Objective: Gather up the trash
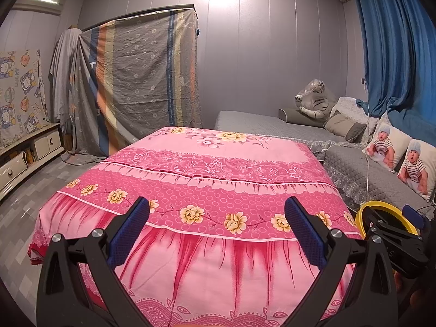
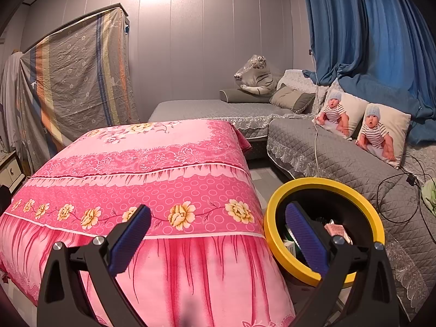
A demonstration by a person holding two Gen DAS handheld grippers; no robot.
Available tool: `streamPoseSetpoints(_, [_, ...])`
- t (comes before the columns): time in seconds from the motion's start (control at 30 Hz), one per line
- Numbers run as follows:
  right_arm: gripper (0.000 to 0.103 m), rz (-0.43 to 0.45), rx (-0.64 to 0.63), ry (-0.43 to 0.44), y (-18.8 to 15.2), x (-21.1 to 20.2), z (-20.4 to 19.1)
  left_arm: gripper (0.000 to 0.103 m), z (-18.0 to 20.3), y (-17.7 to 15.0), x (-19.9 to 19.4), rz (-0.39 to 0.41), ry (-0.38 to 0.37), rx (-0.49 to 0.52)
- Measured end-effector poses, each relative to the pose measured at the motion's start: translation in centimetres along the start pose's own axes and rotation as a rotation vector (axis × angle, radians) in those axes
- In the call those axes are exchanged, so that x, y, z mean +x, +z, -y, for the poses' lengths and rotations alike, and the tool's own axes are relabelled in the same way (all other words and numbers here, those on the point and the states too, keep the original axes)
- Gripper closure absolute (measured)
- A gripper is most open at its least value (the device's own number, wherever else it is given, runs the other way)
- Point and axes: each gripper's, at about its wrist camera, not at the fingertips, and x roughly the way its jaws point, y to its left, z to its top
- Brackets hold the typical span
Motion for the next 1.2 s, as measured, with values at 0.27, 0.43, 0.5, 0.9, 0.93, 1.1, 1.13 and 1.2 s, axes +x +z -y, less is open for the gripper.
streamPoseSetpoints(0.27, [0.007, -0.005, 0.000, 0.000, -0.08, 0.13, 0.05, 0.008, -0.03, -0.09, 0.23, -0.007, -0.008, 0.000])
streamPoseSetpoints(0.43, [0.007, -0.005, -0.001, 0.000, -0.02, 0.12, 0.03, 0.008, -0.02, -0.15, 0.24, -0.008, -0.012, 0.000])
streamPoseSetpoints(0.5, [0.007, -0.007, -0.001, 0.000, -0.05, 0.21, 0.03, 0.008, -0.03, -0.13, 0.28, -0.010, -0.013, 0.000])
streamPoseSetpoints(0.9, [0.007, -0.024, -0.002, 0.000, -0.54, 0.67, 0.06, 0.008, 0.06, -0.18, 0.38, -0.019, -0.020, -0.002])
streamPoseSetpoints(0.93, [0.007, -0.024, -0.001, 0.000, -0.61, 0.65, 0.09, 0.008, 0.05, -0.18, 0.38, -0.019, -0.021, -0.002])
streamPoseSetpoints(1.1, [0.007, -0.025, -0.002, -0.002, -0.60, 0.66, 0.09, 0.008, 0.06, -0.23, 0.46, -0.020, -0.024, -0.001])
streamPoseSetpoints(1.13, [0.007, -0.026, -0.002, -0.001, -0.59, 0.66, 0.10, 0.008, 0.07, -0.26, 0.46, -0.021, -0.025, -0.001])
streamPoseSetpoints(1.2, [0.007, -0.030, 0.000, -0.001, -0.70, 0.69, 0.11, 0.008, 0.09, -0.27, 0.46, -0.022, -0.024, -0.001])
